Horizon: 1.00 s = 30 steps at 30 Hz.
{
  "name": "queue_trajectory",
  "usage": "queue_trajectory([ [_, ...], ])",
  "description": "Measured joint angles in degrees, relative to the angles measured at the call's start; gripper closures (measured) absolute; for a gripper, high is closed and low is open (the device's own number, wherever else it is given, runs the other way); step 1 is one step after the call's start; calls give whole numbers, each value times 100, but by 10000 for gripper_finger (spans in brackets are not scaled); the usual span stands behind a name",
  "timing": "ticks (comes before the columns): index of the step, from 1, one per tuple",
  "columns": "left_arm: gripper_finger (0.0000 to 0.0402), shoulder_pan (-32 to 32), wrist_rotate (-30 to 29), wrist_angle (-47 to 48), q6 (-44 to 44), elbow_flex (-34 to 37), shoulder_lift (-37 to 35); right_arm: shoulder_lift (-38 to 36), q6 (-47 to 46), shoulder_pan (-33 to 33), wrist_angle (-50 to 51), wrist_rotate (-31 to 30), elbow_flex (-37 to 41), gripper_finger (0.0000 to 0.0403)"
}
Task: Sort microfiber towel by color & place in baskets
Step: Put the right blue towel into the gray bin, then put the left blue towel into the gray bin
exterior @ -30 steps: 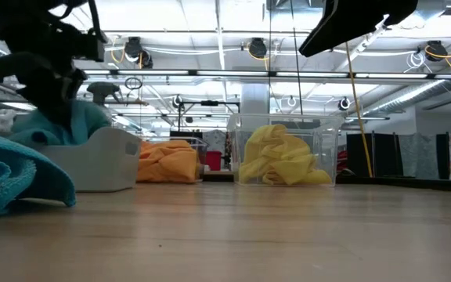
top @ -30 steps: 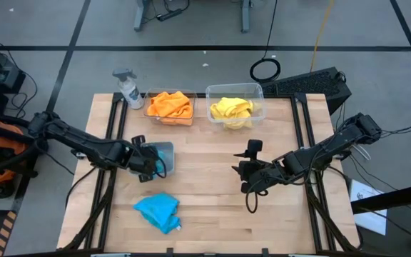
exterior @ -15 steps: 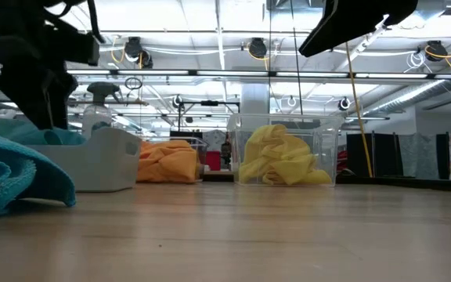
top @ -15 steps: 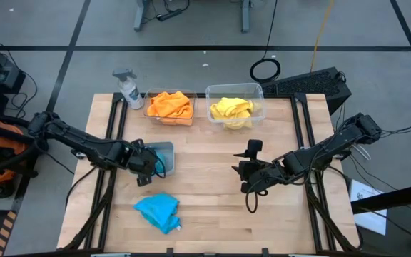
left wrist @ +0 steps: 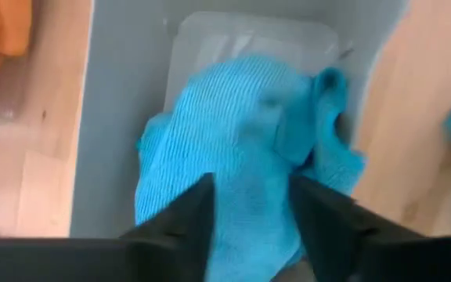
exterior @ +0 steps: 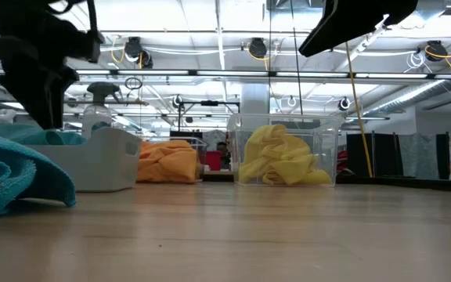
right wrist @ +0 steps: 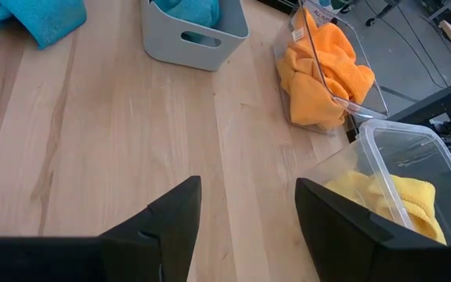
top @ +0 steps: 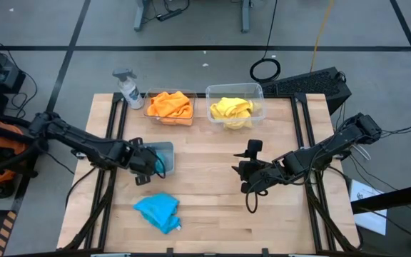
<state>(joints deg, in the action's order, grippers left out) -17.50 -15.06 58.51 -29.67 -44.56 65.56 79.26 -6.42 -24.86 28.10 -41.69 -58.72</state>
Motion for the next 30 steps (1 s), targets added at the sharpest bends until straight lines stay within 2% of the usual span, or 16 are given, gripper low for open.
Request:
queue_trajectory([
  [4,348,1,-39,-15,2,64,278,0,0,0,0,0,0,202],
  [6,387,23,-252,-138,4,106,422,2,0,0,-2,0,0,202],
  [17,378,324,-308,-386,154,263,854,2,1,2,37,125,0,202],
  [20,361,337,-312,-407,153,149,722,2,1,2,41,231,0,202],
  [22,337,337,-322,-393,153,54,619,2,0,0,37,274,0,202],
  [30,194,328,-192,185,156,-489,279,2,-14,0,56,304,0,202],
])
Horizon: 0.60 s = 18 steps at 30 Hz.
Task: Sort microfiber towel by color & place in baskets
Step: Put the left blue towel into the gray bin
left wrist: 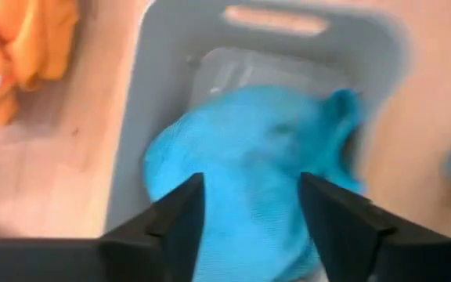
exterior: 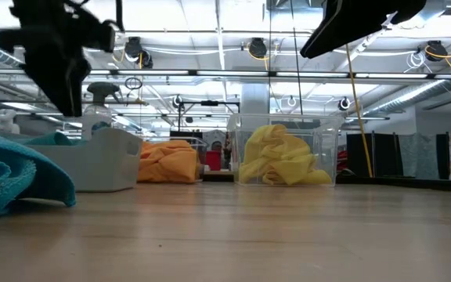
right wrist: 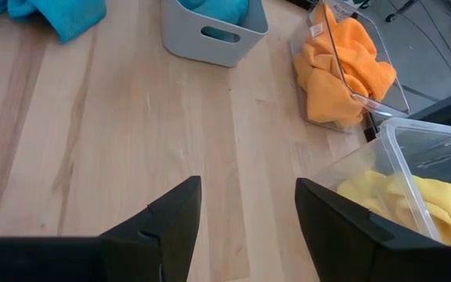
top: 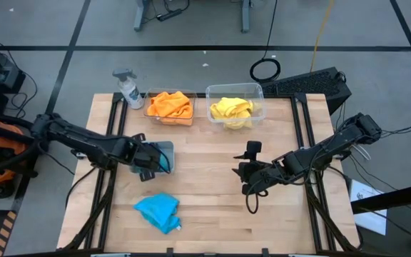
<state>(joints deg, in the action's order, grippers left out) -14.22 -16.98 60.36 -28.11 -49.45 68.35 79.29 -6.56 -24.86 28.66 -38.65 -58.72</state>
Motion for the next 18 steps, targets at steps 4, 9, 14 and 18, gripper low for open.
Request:
queue_trajectory([
  [4,148,-189,1094,-219,-132,-247,-143,0,-18,0,33,0,0,202],
  [9,136,-810,2130,-1052,-460,-396,-162,0,-30,0,106,161,0,202],
  [14,148,-1555,2120,-1431,-678,-400,228,0,-31,0,101,157,0,202],
  [18,170,-2019,2045,-1631,-1041,-400,787,0,-118,0,112,155,0,202],
])
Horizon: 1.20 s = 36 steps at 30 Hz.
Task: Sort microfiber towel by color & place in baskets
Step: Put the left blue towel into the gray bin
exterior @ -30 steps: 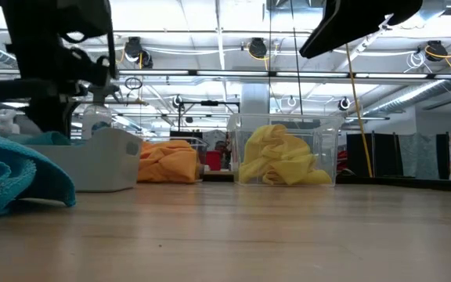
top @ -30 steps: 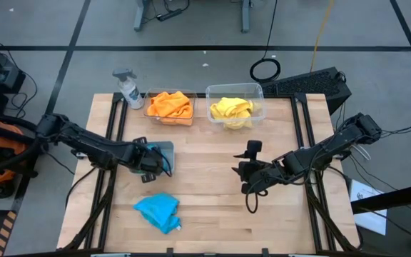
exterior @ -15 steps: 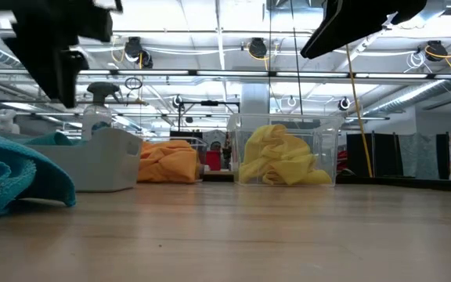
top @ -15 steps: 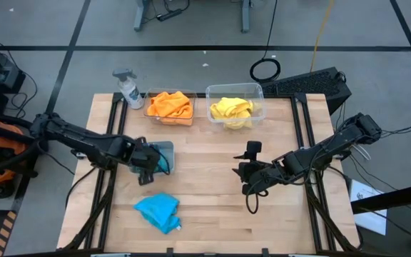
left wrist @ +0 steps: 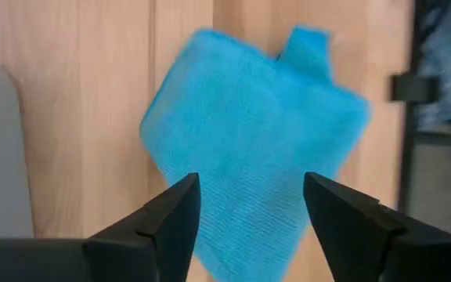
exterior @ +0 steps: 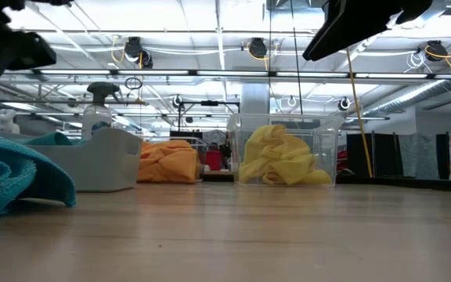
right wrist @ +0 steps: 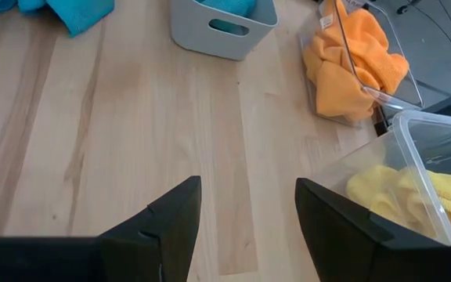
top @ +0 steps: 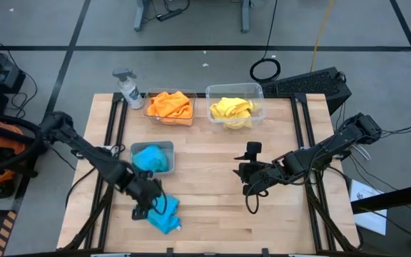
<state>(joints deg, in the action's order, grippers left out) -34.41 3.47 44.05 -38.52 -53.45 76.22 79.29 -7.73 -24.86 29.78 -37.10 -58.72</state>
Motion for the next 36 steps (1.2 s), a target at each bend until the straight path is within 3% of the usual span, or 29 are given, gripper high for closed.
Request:
queue_trajectory([
  [7,180,-405,-723,-305,-319,4,885,0,-18,0,20,-2,0,202],
  [17,180,-413,-717,-553,-271,4,1829,0,-144,0,28,-4,0,202],
  [32,158,-281,-647,-1452,-720,-35,2530,0,-139,0,24,-7,0,202],
  [36,189,-161,-649,-1967,-250,-50,2745,0,-180,0,26,-7,0,202],
])
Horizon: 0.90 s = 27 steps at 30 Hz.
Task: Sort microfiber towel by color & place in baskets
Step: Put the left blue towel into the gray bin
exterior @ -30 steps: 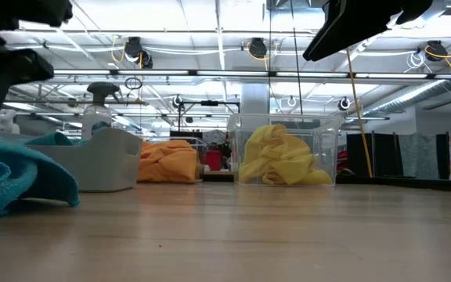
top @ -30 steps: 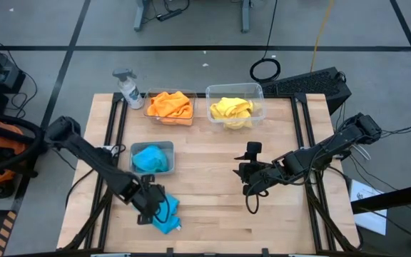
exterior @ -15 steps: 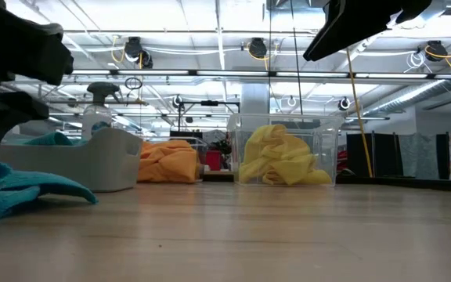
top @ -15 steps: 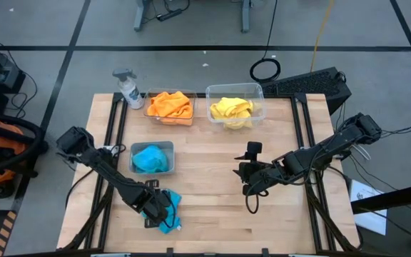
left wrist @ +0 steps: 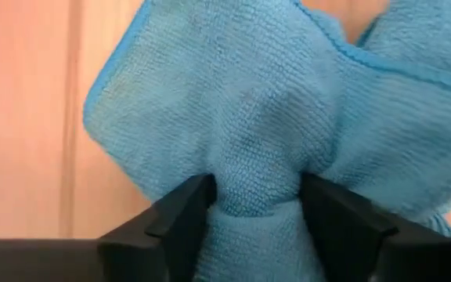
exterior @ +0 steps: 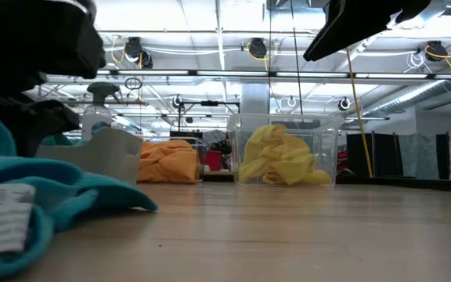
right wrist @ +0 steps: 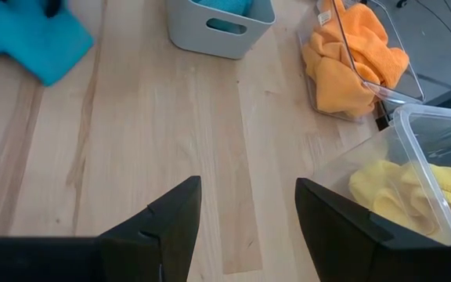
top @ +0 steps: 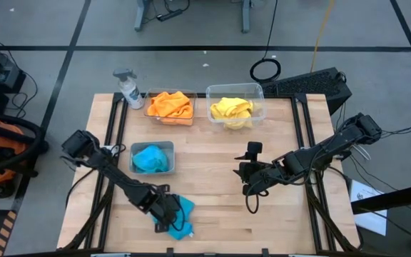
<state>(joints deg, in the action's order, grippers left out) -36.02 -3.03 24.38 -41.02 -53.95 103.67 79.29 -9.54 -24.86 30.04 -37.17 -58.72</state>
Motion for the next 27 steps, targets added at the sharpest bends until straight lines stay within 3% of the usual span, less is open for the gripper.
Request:
queue_trajectory([
  [8,375,205,38,-365,561,53,-115,0,-27,2,20,-2,0,202],
  [18,378,446,-344,-965,1604,40,-141,0,-29,2,20,-2,0,202],
  [27,376,855,-1803,-919,2925,-578,-126,0,-156,2,-83,-2,0,202],
])
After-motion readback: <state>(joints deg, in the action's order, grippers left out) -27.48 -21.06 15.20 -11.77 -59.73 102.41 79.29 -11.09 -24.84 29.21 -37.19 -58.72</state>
